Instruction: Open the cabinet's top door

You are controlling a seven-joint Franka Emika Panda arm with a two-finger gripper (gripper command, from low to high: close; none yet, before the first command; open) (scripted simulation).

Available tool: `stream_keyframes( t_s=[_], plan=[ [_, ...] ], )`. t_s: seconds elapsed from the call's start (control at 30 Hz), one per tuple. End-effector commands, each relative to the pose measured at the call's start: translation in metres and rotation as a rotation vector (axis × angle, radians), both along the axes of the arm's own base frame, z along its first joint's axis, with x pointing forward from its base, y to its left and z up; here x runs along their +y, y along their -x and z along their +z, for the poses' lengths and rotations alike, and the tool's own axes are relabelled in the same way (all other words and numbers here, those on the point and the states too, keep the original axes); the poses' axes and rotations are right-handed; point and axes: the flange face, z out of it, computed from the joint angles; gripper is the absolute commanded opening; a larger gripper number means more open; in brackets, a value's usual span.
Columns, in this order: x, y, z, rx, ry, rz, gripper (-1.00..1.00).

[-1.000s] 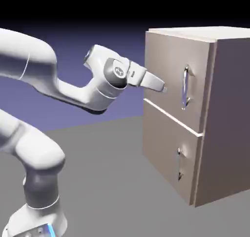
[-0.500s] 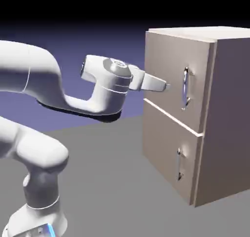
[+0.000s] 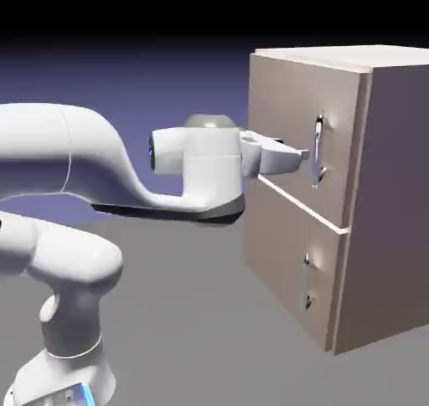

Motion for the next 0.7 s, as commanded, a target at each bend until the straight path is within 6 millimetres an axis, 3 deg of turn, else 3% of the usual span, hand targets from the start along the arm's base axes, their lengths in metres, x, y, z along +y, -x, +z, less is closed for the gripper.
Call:
stream_keyframes(
  t_s=[0.0, 0.13, 0.3, 0.33, 0.67],
  plan=[
    [-0.003, -0.002, -0.002, -0.014, -0.006, 0.005, 1.0],
    [-0.011, -0.006, -0.009, -0.05, -0.023, 0.019, 1.0],
    [-0.009, -0.056, -0.009, -0.05, -0.022, 0.019, 1.0],
    [-0.009, -0.056, -0.009, -0.05, -0.022, 0.019, -1.0],
    [0.016, 0.003, -0.009, -0.052, -0.018, -0.141, -1.0]
  ],
)
